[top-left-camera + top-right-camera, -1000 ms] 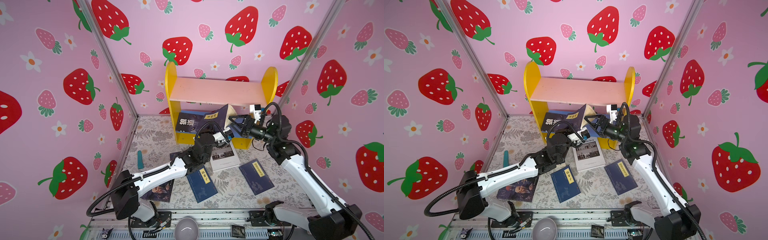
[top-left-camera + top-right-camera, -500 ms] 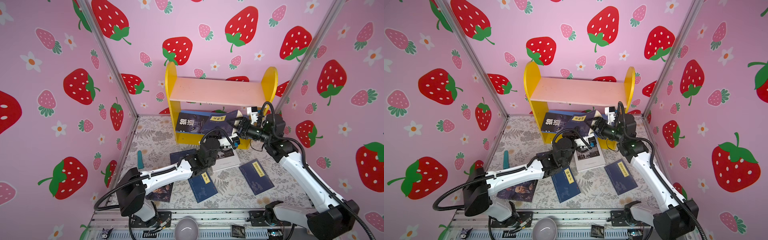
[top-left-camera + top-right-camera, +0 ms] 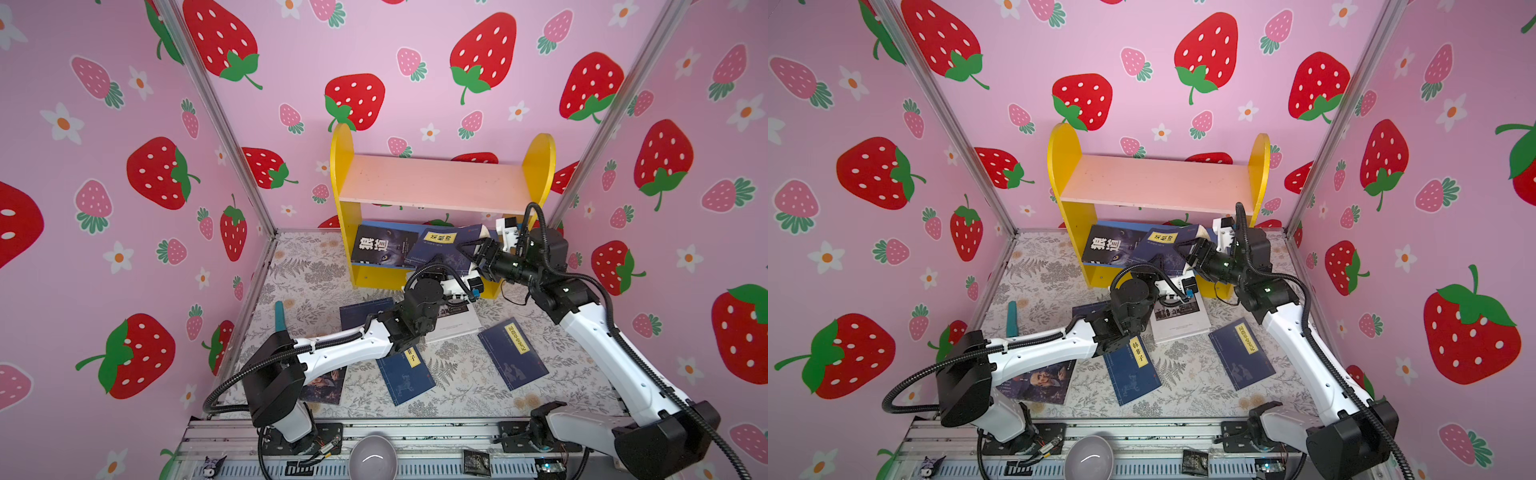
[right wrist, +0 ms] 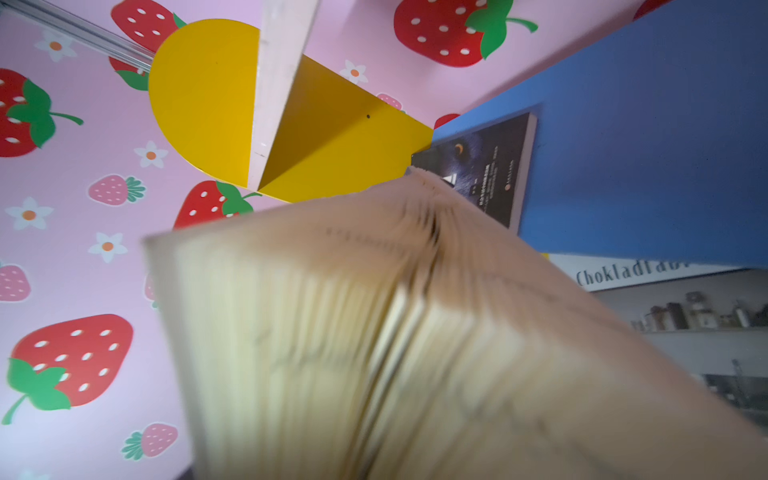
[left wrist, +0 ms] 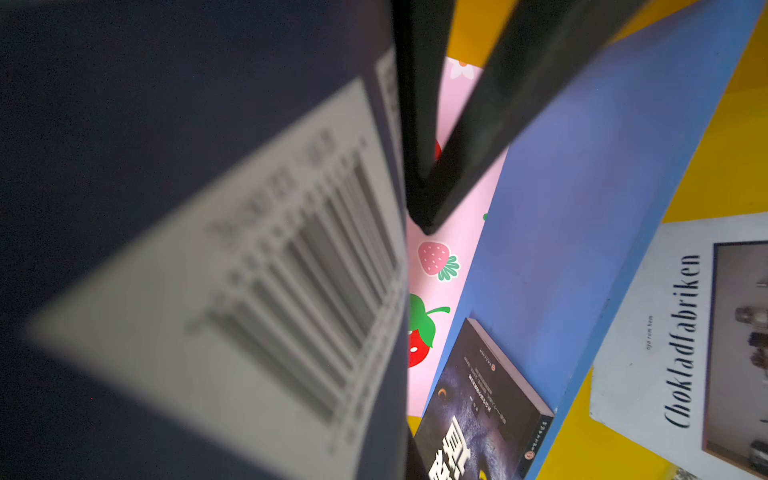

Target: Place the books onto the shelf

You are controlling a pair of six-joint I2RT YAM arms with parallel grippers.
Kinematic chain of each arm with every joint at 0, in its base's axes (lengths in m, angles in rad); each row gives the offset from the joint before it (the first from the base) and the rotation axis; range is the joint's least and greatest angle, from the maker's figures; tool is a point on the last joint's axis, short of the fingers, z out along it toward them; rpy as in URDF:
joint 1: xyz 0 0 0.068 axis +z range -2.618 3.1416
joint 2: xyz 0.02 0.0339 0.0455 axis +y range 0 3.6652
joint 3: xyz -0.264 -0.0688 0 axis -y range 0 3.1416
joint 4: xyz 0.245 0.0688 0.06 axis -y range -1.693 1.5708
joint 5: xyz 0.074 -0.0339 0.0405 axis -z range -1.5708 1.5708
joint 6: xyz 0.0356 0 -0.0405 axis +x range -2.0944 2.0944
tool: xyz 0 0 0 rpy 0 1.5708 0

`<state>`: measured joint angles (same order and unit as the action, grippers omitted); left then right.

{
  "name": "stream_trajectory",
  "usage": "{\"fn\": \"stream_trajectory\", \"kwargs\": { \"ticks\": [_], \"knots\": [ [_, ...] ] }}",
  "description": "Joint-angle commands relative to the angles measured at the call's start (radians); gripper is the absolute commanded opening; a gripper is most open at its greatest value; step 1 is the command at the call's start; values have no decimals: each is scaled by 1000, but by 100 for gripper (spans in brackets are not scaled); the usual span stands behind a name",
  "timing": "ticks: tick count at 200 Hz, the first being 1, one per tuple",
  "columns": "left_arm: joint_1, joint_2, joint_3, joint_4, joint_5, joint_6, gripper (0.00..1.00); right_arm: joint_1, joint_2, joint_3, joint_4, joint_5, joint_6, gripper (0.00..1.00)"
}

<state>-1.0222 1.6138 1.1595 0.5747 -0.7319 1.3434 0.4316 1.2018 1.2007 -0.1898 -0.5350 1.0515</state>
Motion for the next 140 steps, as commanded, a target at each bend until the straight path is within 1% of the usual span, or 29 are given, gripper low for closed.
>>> {"fn": "stream_trajectory", "kwargs": {
  "ticks": [1,9,21,34,44,55,70,79,103,114,123,140],
  "knots": [
    [-3,13,7,79,-4,30,14,-6,-31,32,-37,55,-38,45],
    [-3,13,6,79,-4,29,19,-7,-31,28,-39,59,-36,35],
    [-4,8,2,80,-1,21,28,-10,-27,22,-33,68,-38,23],
    [-4,0,-7,77,2,2,43,-16,-23,15,-22,73,-42,8],
    [-4,-10,-16,68,6,-29,54,-26,-18,16,-10,79,-49,0],
    [-7,-28,-21,37,2,-84,64,-32,-13,15,8,86,-57,0],
    [-12,-60,-22,-36,-4,-200,70,-42,-9,11,38,99,-66,0],
    [-16,-84,-14,-104,-9,-294,75,-43,-9,5,58,113,-72,0],
    [-29,-178,1,-321,7,-583,78,-54,-5,-16,103,116,-87,0],
    [-28,-235,6,-425,31,-734,80,-54,1,-18,133,85,-101,0],
    [-25,-287,13,-510,51,-867,83,-54,7,-17,142,57,-114,0],
    [0,-396,26,-672,163,-1107,88,-54,9,-13,166,0,-151,0]
  ]
}}
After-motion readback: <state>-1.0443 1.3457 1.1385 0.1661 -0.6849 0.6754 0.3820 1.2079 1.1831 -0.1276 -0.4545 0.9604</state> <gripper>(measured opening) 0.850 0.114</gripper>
